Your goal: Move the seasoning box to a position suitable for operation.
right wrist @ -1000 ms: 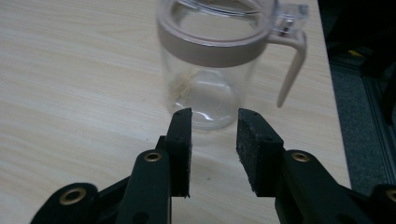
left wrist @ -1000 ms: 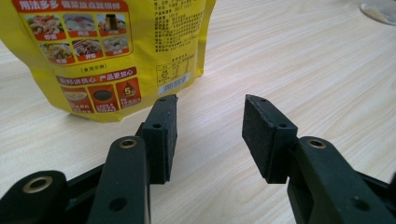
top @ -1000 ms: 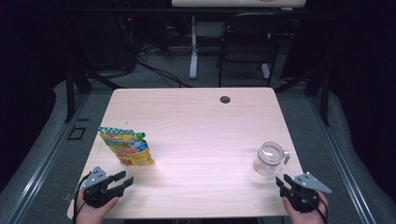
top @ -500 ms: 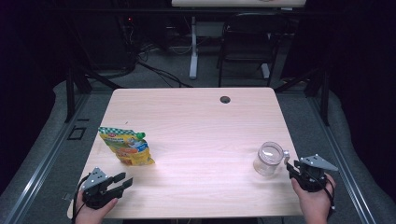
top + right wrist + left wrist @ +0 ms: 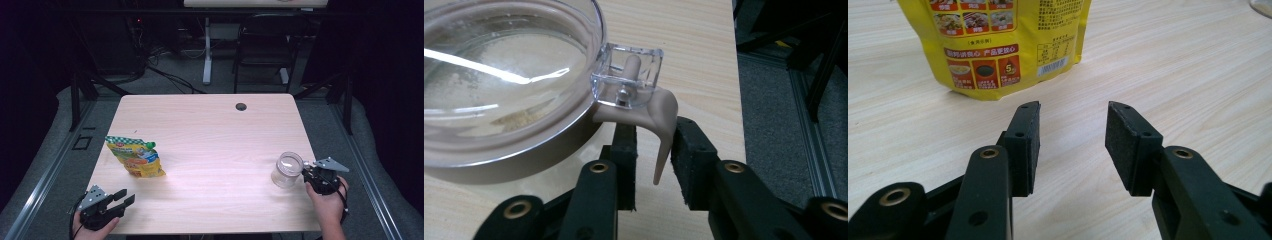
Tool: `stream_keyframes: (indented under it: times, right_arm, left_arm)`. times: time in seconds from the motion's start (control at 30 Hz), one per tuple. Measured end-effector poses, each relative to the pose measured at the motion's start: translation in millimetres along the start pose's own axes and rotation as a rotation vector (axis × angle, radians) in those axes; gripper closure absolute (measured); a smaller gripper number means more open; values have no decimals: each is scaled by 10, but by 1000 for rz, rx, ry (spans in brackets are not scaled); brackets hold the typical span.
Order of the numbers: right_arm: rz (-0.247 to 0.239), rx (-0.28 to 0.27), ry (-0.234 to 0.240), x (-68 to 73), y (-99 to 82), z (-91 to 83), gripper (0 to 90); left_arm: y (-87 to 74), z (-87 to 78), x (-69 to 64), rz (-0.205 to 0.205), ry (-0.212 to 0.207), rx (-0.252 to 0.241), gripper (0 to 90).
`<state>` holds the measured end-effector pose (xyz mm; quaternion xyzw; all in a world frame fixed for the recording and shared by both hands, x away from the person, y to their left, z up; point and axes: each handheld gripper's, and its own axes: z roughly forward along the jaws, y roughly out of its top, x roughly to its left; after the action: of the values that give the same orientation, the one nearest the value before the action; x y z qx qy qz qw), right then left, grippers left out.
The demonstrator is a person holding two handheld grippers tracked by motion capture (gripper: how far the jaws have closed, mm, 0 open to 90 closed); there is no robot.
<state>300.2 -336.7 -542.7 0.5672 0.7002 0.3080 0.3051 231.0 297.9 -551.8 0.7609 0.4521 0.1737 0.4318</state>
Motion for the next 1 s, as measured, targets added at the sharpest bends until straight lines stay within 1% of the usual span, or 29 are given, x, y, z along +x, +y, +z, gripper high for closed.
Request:
stream_keyframes:
  times: [0.03, 0.07, 0.17, 0.27, 0.3, 0.4, 0.5, 0.57, 0.73, 0.77, 0.9, 0.97, 1.0]
  right_arm:
    - [-2, -2, -4, 2, 3, 11, 740]
    - [-5, 2, -9, 0, 5, 21, 745]
    - [8, 1, -5, -8, 8, 50, 757]
    - [33, -1, -1, -8, 21, 62, 769]
    - [42, -1, -7, -9, 23, 64, 781]
    - [67, 6, -3, -24, 25, 65, 804]
    - [65, 12, -15, -15, 24, 70, 816]
    - [73, 18, -27, -2, 29, 72, 820]
    - [119, 27, -54, 22, 47, 79, 823]
    - [125, 22, -54, 28, 48, 86, 825]
    - [130, 21, -74, 51, 57, 99, 835]
    - [141, 21, -83, 52, 64, 100, 835]
    - [150, 13, -78, 52, 65, 107, 835]
  left_arm:
    - [-10, -3, 2, -2, 0, -9, 576]
    - [-15, -14, 2, -5, 2, -7, 576]
    - [-26, -38, 10, -7, 8, -3, 576]
    - [-33, -39, 10, -12, 13, -10, 574]
    - [-31, -41, 10, -11, 14, -7, 574]
    - [-26, -29, 7, -11, 4, -6, 573]
    - [-19, -20, -1, -7, -3, -1, 572]
    - [-15, -14, -8, -5, -5, -6, 572]
    - [-10, -16, -9, -3, -1, -10, 569]
    - [-10, -19, -7, -3, 0, -9, 569]
    - [-11, -22, -1, -8, 2, -9, 569]
    - [-10, -24, 1, -10, 3, -11, 569]
    - [-10, -24, 1, -10, 4, -12, 569]
